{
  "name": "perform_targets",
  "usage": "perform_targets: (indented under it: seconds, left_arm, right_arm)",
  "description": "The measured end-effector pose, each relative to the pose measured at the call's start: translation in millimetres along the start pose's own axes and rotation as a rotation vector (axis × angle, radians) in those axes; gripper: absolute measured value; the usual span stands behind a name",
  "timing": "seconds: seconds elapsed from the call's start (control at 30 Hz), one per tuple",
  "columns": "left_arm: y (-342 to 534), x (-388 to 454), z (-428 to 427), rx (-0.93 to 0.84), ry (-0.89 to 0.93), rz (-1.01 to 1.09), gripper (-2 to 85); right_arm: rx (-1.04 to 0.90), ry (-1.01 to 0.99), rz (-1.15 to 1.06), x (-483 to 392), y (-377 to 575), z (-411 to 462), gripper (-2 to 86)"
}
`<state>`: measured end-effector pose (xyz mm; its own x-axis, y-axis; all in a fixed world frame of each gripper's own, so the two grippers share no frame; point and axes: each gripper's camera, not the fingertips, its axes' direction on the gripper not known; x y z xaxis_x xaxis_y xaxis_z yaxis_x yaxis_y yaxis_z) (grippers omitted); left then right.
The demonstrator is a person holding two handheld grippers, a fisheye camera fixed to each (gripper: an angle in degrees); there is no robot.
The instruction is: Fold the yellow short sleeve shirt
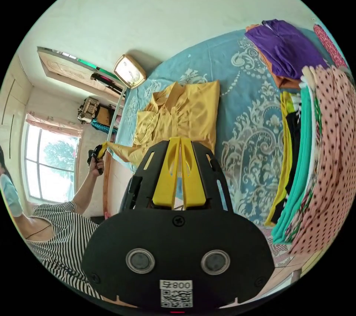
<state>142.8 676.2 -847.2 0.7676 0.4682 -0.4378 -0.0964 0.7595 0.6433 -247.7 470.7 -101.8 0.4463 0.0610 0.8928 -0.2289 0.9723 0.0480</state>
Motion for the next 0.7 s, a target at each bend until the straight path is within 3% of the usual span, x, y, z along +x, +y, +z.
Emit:
perform_targets:
  seconds: [0.37, 0.7]
  left_arm:
    - [-158.9, -17.7, 140.1, -0.009, -0.155, -0.08, 1.3]
    - [-171.3, 4.4, 177.0, 0.073, -0.193, 0.019, 6.2]
  right_arm:
    - [-0.135, 0.104, 0.049, 23.6, -185.9, 147.7, 0.3]
    - [-0.059, 0.124, 0.041, 8.7, -187.0, 196.8, 2.1]
